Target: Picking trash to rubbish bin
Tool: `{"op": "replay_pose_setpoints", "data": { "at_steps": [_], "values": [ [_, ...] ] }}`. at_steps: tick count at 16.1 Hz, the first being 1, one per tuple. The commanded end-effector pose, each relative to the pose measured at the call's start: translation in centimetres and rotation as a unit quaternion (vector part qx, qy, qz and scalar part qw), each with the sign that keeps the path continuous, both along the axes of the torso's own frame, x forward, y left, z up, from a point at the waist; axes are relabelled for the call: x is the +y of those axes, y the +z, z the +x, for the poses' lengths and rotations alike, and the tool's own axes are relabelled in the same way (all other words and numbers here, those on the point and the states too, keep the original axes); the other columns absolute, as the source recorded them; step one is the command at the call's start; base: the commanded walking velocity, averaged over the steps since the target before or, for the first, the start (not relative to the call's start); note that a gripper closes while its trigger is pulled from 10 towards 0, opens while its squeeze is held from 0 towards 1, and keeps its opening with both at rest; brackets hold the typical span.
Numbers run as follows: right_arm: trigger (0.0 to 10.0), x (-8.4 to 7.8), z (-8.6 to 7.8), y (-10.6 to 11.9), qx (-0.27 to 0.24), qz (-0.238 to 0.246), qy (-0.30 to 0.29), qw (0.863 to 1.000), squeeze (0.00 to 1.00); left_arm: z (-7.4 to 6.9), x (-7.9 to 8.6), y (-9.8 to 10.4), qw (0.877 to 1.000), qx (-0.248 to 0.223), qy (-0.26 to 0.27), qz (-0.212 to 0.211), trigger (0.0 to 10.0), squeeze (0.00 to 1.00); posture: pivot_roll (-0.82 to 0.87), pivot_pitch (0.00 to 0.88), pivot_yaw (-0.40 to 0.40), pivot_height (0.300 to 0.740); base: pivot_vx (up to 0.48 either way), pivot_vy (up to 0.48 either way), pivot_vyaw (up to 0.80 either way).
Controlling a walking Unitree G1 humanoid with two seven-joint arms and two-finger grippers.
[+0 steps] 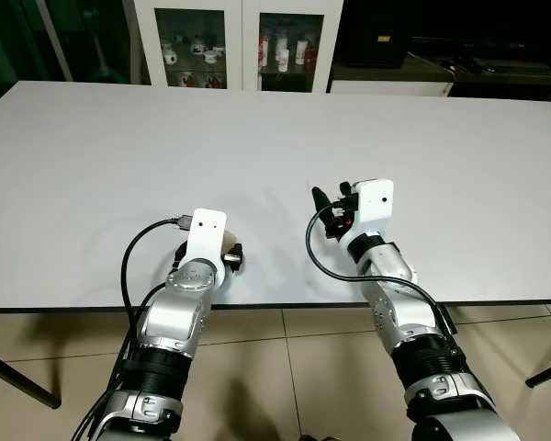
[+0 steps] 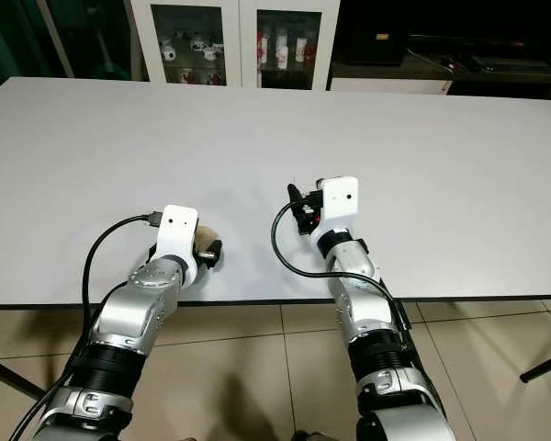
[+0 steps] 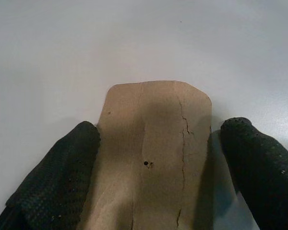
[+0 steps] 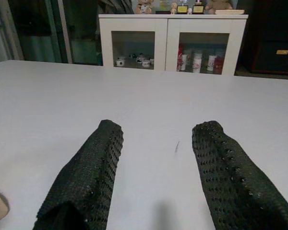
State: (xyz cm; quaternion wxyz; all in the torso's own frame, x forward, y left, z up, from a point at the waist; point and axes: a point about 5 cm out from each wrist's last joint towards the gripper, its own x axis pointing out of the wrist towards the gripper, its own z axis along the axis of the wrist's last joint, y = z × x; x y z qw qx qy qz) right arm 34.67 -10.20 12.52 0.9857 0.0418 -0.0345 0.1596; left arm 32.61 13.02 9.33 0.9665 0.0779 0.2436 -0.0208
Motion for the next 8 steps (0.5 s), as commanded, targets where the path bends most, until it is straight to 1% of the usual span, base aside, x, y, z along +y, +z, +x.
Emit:
{"op": "replay_pose_setpoints", "data": {
  "at_steps": [1, 3, 4, 5, 8],
  "values": [
    [10.0, -0.14, -0.14, 0.08, -0.001, 0.000, -0.001, 1.000, 0.00, -1.14, 1.62, -2.47, 0.997, 0.060, 0.032, 0.029, 10.0, 0.00, 0.02, 0.000, -0.051, 0.740, 0.000, 0.000, 0.00],
    [10.0, -0.15, -0.13, 0.16, -0.002, 0.001, -0.001, 1.000, 0.00, -1.04, 1.50, -2.48, 0.997, 0.063, 0.032, 0.020, 10.0, 0.00, 0.01, 0.000, -0.052, 0.740, 0.000, 0.000, 0.00],
    [10.0, -0.23, -0.13, 0.17, -0.002, 0.001, -0.002, 1.000, 0.00, -1.03, 1.37, -2.54, 0.997, 0.065, 0.031, 0.012, 4.4, 0.00, 0.01, 0.000, -0.052, 0.740, 0.000, 0.000, 0.00],
    [10.0, -0.49, -0.16, 0.10, -0.001, 0.001, -0.004, 1.000, 0.00, -1.02, 1.13, -2.49, 0.998, 0.063, 0.028, 0.008, 0.0, 0.00, 0.01, 0.000, -0.052, 0.740, 0.000, 0.000, 0.00],
    [10.0, -0.71, -0.14, 0.03, 0.001, 0.000, -0.007, 1.000, 0.00, -0.89, 0.65, -2.25, 0.998, 0.060, 0.023, 0.005, 0.0, 0.00, 0.01, 0.000, -0.051, 0.740, 0.000, 0.000, 0.00]
  ]
}}
